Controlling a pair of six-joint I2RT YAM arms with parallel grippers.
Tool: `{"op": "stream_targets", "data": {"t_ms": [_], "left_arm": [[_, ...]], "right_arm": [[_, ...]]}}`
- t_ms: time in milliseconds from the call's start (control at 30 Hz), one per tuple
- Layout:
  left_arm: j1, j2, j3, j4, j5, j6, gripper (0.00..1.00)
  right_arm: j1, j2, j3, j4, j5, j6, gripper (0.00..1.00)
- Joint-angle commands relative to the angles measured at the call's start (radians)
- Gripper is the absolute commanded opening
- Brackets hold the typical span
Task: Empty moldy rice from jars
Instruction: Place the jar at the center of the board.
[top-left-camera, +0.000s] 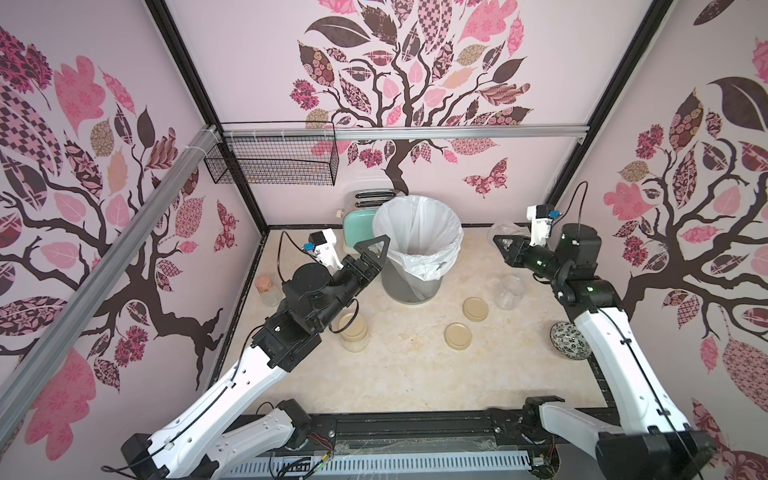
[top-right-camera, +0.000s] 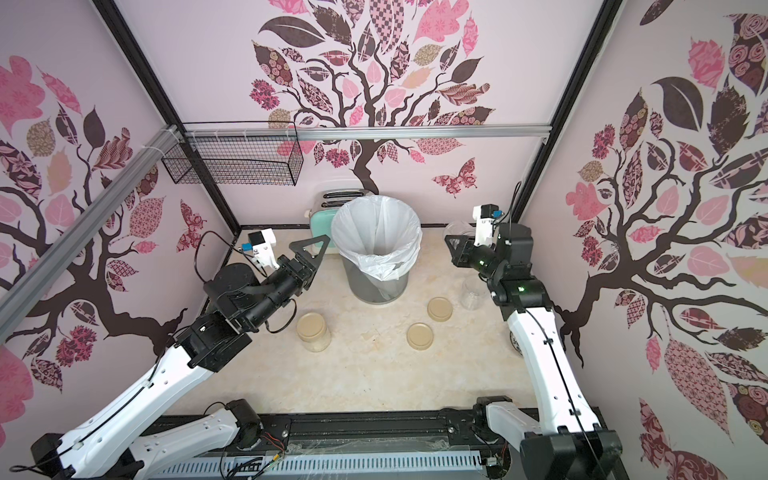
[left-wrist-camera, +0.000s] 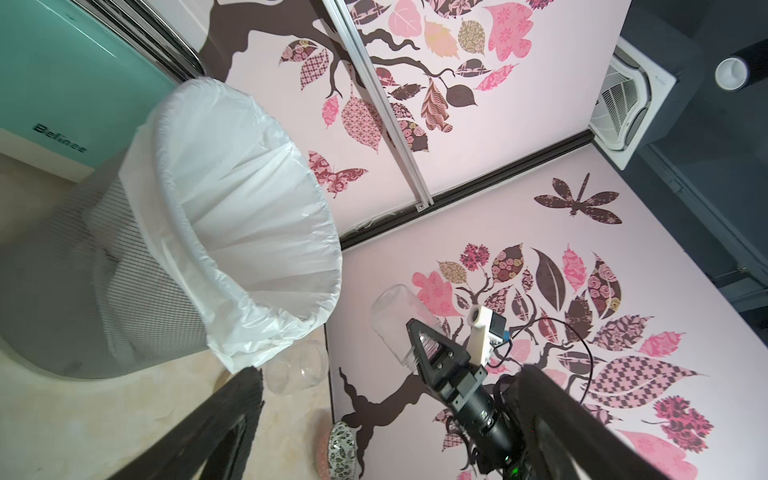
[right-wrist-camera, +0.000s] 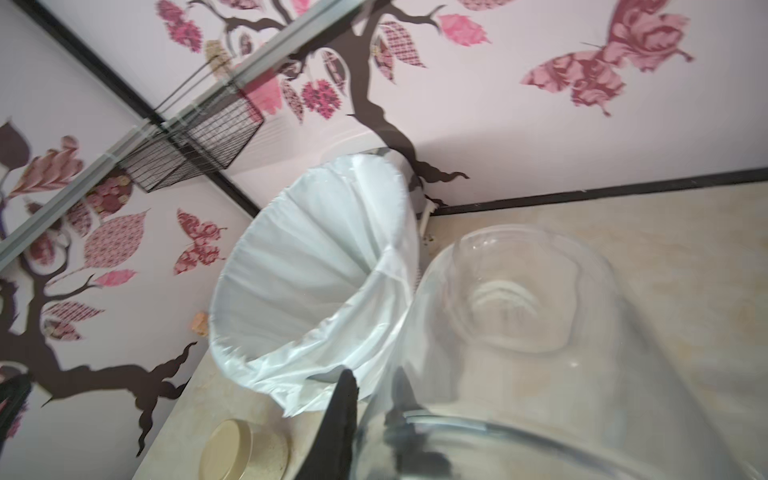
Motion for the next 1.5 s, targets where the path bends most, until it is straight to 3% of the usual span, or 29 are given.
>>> {"op": "stream_targets", "data": {"t_ms": [0,433,767,1067,1467], "left_arm": [[0.005,-0.025,-0.011,-0.118,-0.039,0.126,0.98],[0.007,-0.164,-0.086,-0.264,-0.147,0.243,0.98],[0.013,-0.221,-0.123,-0.331,-0.183,0.277,0.98],[0.014,-0.268,-0.186,-0.335,-0.204,0.261,0.98],[0.015,-0.28,-0.206,-0.355,-0.205,0.256,0.98]], "right_arm": [[-0.009,0.116,0.139,-0.123,-0.069,-0.069,0.0],[0.046,0.547,0.439,-0.37,0.086,-0.195,0.0],[0.094,0.806,0.595,-0.498,0.156,-0.197,0.0],[0.094,0.935,0.658,-0.598,0.188,-0.213,0.0],[0.077,1.064,0.738,-0.686,0.134,-0.227,0.0]]}}
